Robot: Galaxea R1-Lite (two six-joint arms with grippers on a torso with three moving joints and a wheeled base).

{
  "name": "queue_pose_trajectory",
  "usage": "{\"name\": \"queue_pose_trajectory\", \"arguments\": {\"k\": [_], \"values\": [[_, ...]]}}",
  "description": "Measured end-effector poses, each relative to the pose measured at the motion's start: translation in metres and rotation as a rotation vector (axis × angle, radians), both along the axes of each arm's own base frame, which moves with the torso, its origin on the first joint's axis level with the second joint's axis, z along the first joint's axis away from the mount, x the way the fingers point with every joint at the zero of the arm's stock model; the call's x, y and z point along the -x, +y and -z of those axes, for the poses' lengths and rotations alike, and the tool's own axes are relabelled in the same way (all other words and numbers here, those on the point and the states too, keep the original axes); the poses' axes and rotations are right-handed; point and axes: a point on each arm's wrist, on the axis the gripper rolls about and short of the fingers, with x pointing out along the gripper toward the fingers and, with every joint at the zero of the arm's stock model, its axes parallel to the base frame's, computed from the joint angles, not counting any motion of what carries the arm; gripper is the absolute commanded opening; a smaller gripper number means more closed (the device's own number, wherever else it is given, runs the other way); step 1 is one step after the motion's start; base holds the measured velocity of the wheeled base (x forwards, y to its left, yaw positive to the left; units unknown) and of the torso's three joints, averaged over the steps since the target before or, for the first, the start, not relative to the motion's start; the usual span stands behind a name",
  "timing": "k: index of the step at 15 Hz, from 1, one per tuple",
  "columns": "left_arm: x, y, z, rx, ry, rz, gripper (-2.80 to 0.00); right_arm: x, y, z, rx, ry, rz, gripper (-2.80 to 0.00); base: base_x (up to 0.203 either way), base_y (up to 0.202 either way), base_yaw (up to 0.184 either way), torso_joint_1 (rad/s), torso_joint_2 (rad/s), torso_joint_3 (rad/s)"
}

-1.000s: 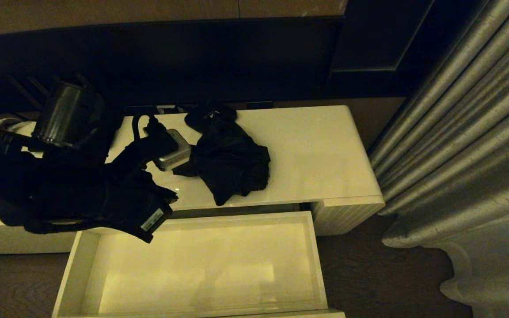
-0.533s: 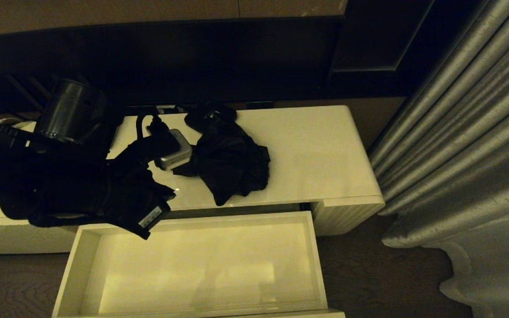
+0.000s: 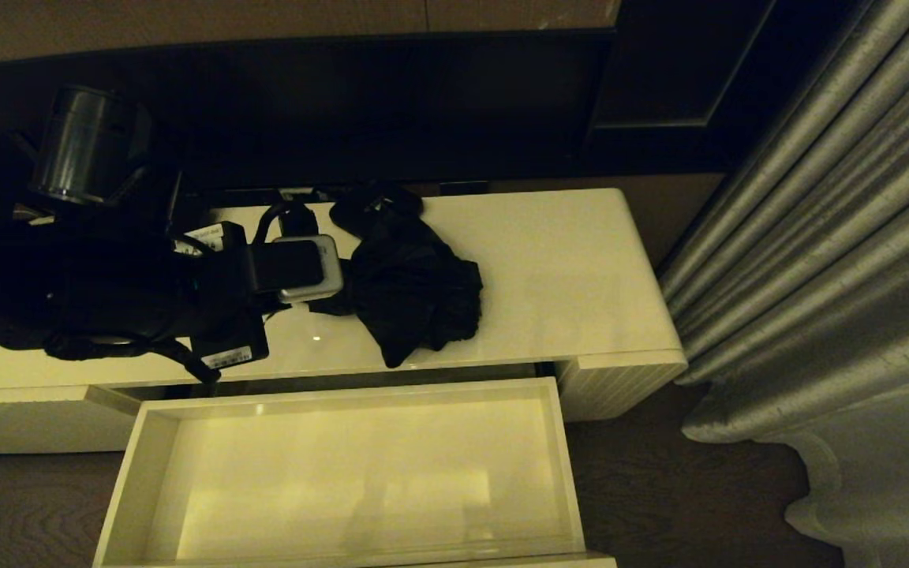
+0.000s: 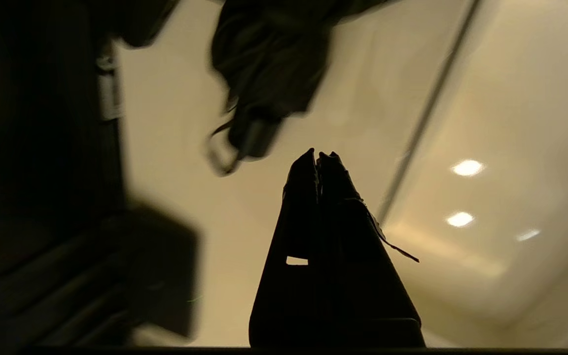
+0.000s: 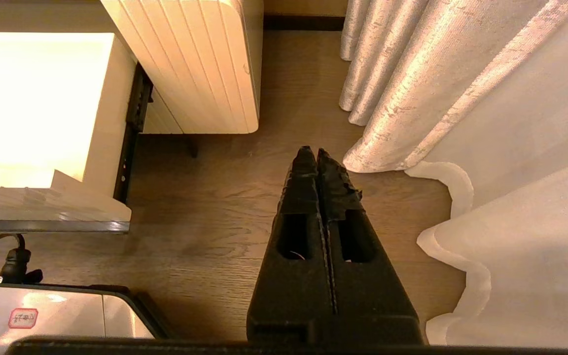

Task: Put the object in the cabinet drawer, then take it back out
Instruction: Put the umbrella in the drawer

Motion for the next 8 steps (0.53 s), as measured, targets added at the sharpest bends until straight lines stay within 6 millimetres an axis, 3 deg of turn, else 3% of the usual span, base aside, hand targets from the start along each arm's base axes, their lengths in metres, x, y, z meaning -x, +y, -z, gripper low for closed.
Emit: {"name": "queue_pose_trajectory", "arguments": {"k": [8], "values": [[-0.018, -0.005, -0.002, -0.035, -0.009, 0.019, 0.0, 0.0, 0.0, 0.0, 0.0, 0.0, 0.0, -2.8, 0.0, 0.0, 0.0, 0.0, 0.0, 0.0]]}}
